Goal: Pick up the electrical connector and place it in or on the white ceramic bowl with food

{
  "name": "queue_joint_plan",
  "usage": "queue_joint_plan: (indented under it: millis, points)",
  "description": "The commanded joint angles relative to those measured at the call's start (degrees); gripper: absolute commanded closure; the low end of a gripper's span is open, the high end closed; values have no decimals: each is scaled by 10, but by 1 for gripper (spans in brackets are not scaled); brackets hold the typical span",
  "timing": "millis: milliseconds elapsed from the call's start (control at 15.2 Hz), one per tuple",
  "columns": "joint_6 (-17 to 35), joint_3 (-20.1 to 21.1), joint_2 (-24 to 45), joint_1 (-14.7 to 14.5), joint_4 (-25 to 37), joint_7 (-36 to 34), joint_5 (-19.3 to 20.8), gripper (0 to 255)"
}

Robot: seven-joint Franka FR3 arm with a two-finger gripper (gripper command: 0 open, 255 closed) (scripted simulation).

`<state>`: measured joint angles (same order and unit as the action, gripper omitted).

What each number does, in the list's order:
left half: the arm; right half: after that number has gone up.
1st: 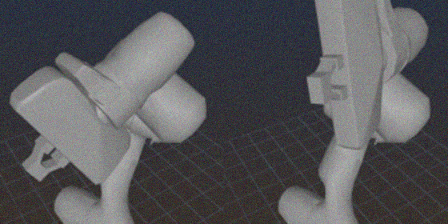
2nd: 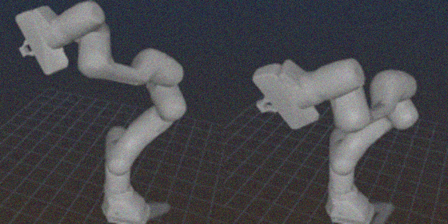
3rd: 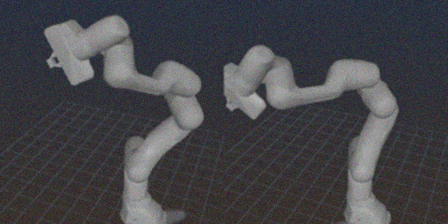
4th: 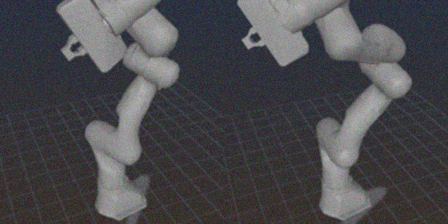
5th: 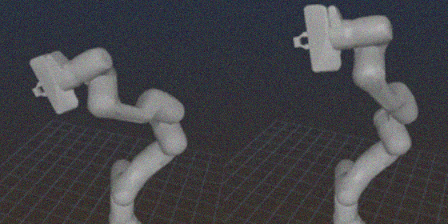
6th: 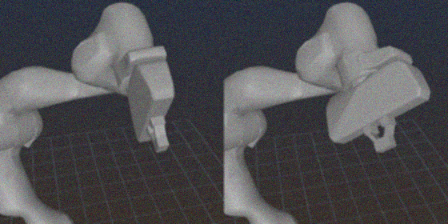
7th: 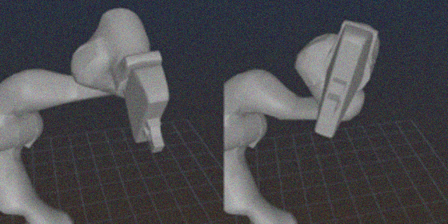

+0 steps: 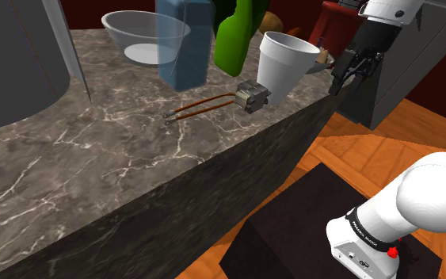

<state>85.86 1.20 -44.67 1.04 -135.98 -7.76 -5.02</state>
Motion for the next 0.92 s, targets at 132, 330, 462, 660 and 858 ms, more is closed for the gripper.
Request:
queue_joint_plan:
  millis: [132, 330, 462, 660, 858]
  points:
    - [-6, 34, -18, 7, -5, -73, -27, 0]
    - [-11, 88, -33, 18, -4, -184, -70, 0]
    - [-11, 125, -35, 26, 3, -258, -97, 0]
    - [-7, 182, -28, 43, 23, -368, -136, 0]
    - [1, 239, -8, 64, 54, -479, -169, 0]
